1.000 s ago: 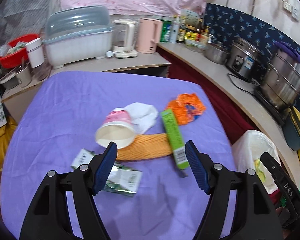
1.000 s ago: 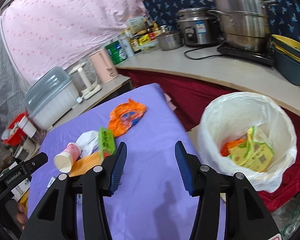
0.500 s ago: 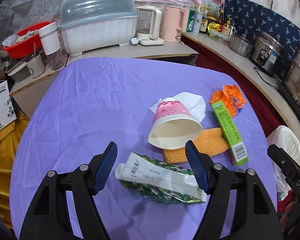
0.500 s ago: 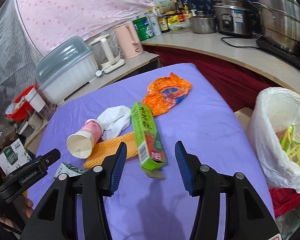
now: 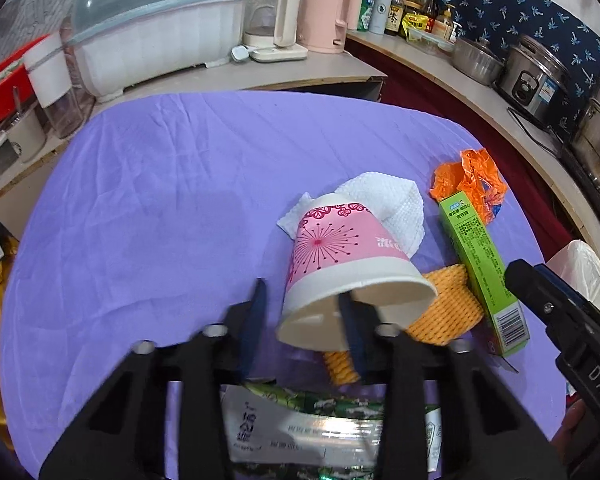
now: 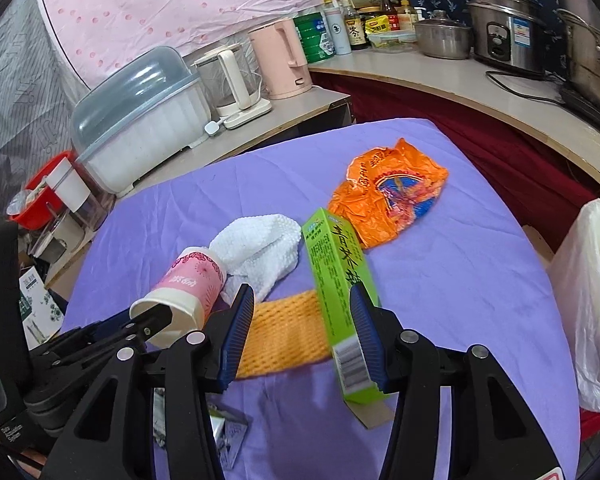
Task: Collect trash
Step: 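Grasp the pink paper cup with the left gripper while the right grasps the white wipe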
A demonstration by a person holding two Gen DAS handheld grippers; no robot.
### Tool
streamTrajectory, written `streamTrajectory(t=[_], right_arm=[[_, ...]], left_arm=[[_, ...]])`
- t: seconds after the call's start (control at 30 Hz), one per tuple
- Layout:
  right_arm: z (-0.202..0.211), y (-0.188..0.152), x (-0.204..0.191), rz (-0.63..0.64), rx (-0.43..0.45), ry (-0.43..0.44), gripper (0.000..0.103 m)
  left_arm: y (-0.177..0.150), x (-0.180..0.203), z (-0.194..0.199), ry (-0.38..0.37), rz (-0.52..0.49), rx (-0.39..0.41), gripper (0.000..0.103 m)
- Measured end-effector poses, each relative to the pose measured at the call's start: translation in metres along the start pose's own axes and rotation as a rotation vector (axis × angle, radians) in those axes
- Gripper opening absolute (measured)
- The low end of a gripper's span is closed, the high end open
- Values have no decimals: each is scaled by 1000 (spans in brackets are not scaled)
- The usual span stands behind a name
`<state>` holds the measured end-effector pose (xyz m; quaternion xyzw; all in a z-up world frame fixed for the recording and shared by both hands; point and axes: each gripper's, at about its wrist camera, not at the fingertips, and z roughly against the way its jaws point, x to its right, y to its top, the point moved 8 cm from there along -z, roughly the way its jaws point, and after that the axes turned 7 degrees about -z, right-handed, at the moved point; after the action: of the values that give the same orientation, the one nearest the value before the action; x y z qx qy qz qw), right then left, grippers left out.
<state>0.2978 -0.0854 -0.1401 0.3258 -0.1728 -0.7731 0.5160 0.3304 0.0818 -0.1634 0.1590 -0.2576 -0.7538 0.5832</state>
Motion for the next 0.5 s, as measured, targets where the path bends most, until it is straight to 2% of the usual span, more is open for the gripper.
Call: streamTrajectory(t=[0.1,0.27,0.33,0.37,0.5], right_arm=[[-10,5,-7,16,-7,7,49],[-28,12,-23,30,-29,32,49],[-38,13,-31,39,-46,42,49],[-45,13,-35,46,-58,45,48],[-67,8,-44,76,-101,39,39]], left_arm=[[3,-9,2,-20,44,12,4],[10,-31,18,10,89,63,3],[13,-44,23,54,102,81,3],[13,-52,26,77,112,88,3],[14,-70,26,77,157,84,3]])
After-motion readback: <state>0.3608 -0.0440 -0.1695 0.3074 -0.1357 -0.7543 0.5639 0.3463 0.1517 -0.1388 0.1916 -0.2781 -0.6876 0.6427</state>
